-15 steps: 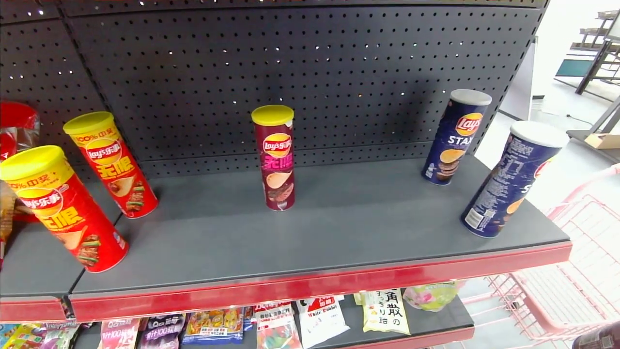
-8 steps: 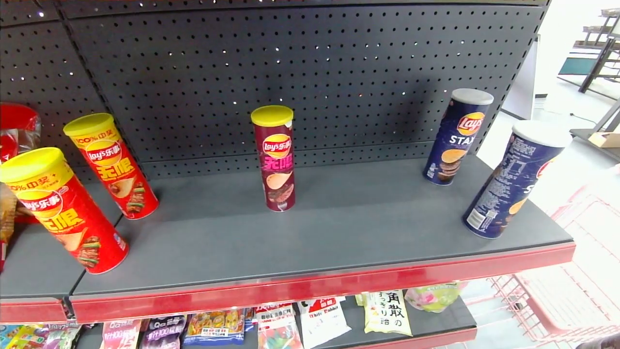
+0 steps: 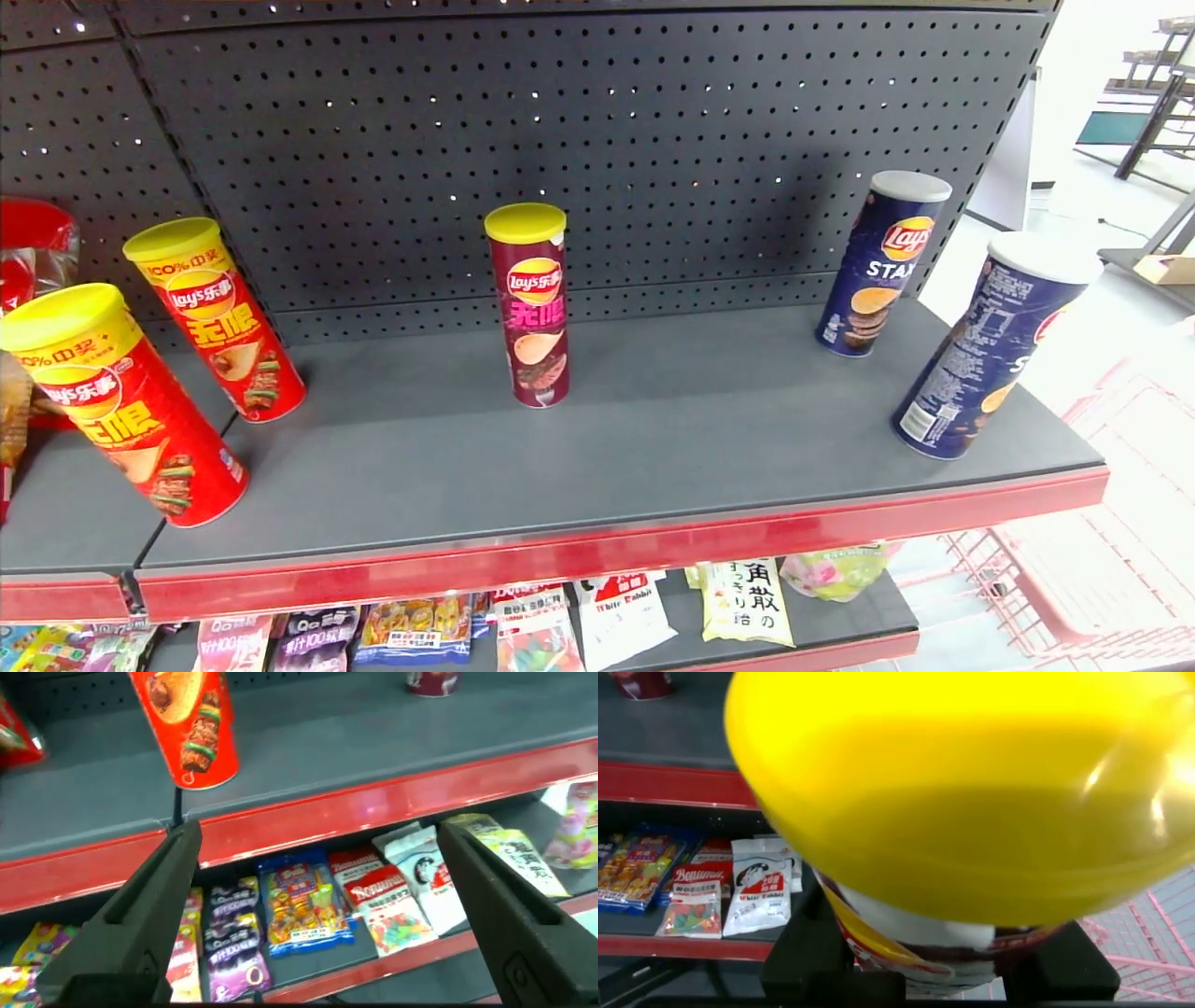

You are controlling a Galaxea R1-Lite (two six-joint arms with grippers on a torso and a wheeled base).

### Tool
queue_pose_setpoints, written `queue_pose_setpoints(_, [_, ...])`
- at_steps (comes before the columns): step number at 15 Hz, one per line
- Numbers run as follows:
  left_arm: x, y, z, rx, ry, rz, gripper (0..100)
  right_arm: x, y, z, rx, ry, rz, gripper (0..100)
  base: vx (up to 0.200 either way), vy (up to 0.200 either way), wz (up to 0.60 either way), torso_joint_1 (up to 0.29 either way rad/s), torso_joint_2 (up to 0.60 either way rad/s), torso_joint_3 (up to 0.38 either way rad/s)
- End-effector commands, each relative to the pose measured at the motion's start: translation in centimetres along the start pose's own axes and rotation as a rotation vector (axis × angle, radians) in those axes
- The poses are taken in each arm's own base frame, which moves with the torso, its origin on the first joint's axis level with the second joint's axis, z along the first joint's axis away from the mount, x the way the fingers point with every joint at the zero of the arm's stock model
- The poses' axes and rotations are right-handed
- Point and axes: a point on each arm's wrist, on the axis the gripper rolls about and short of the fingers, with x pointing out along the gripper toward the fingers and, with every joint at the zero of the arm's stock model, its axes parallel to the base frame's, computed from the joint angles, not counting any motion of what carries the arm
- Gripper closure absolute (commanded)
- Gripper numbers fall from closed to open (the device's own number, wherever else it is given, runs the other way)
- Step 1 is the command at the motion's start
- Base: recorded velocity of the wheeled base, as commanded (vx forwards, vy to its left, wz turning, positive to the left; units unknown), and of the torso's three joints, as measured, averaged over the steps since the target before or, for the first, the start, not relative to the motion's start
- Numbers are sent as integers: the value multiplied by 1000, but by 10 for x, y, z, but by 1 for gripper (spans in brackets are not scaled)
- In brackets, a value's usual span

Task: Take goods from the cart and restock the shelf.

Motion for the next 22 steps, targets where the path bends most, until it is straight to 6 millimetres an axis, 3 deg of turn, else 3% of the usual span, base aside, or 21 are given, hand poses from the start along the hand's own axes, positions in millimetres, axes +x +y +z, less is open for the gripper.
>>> queue_pose_setpoints(1, [-1,3,45,-45,-34,-11,0,2,1,-7,10,21,2,100,0,0,0,0,0,0])
queue_pose_setpoints(2, [21,10,111,-190,-2,-34,0,3,1,-13,13,43,1,100,0,0,0,0,0,0])
queue_pose_setpoints(3, [31,12,143,-190,-19,-105,0,4,2,-17,13,49,3,100,0,0,0,0,0,0])
queue_pose_setpoints(4, [52,13,154,-92,30,-170,0,6,2,-20,13,50,3,100,0,0,0,0,0,0])
queue_pose_setpoints(6, [92,15,159,-34,115,-239,0,8,2,-27,13,46,0,100,0,0,0,0,0,0])
queue_pose_setpoints(8, [128,9,162,-44,135,-418,0,8,2,-26,15,39,5,100,0,0,0,0,0,0])
queue_pose_setpoints(13, [226,0,146,47,99,-634,0,8,3,-27,15,41,10,100,0,0,0,0,0,0])
queue_pose_setpoints(17, [273,-26,142,54,109,-731,0,8,2,-26,13,40,1,100,0,0,0,0,0,0])
queue_pose_setpoints(22, [309,-32,127,88,113,-717,0,8,2,-26,13,40,-6,100,0,0,0,0,0,0])
